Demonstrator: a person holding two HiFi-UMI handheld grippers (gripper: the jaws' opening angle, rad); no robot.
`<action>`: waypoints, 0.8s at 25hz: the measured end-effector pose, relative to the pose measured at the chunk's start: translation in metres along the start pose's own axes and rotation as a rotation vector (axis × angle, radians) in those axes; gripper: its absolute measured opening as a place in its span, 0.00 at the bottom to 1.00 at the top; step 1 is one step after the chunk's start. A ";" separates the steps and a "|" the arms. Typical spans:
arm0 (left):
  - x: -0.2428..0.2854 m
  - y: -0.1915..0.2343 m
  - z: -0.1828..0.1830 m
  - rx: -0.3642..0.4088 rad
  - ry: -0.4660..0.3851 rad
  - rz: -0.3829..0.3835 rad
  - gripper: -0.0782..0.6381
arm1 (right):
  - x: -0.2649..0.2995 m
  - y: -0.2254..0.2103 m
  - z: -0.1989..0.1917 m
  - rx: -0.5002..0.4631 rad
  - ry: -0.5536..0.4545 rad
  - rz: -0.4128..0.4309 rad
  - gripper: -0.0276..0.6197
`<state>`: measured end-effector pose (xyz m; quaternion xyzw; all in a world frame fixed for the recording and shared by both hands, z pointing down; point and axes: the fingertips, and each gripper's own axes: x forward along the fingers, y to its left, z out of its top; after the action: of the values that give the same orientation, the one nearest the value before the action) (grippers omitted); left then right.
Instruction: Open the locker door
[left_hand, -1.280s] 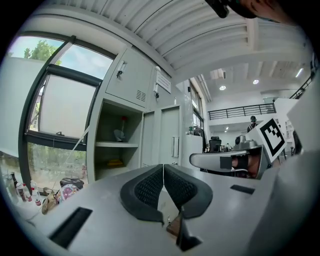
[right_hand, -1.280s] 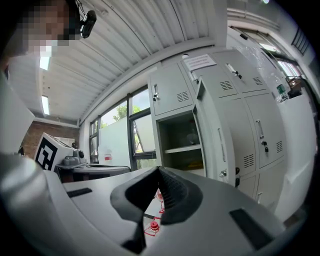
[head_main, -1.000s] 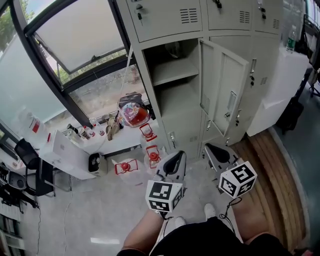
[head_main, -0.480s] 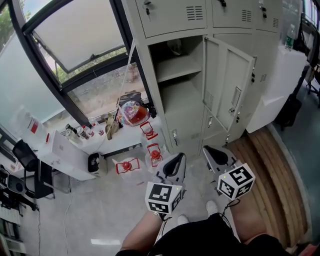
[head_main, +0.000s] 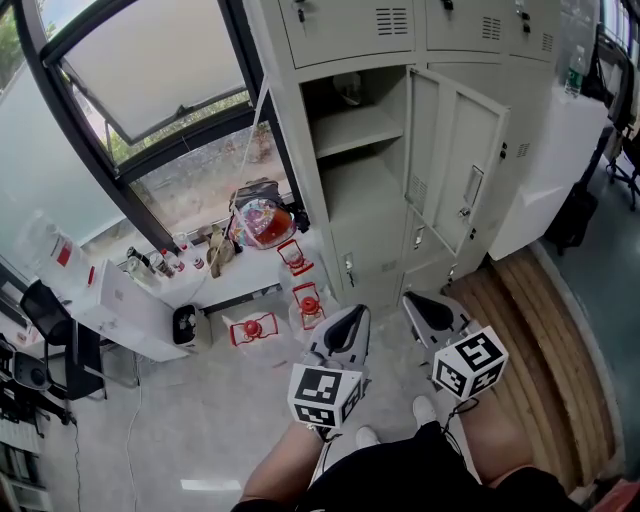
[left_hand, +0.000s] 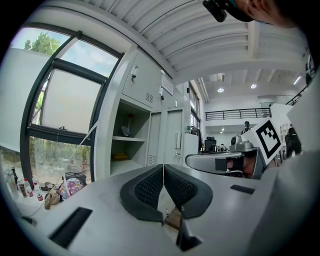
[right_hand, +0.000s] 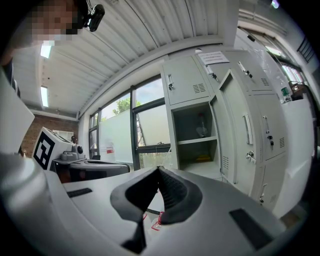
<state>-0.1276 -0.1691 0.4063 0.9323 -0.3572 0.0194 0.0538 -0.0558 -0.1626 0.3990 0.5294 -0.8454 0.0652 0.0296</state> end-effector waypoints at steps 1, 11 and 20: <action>-0.001 0.000 0.000 -0.001 -0.001 0.000 0.14 | 0.000 0.001 0.000 -0.001 0.001 0.000 0.13; -0.013 0.000 0.004 0.004 -0.009 0.009 0.14 | -0.005 0.012 0.003 -0.013 0.000 0.006 0.13; -0.017 -0.004 0.007 -0.001 -0.020 0.003 0.14 | -0.011 0.015 0.004 -0.024 0.001 0.005 0.13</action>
<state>-0.1371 -0.1556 0.3981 0.9318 -0.3593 0.0100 0.0504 -0.0647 -0.1470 0.3923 0.5267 -0.8475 0.0553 0.0364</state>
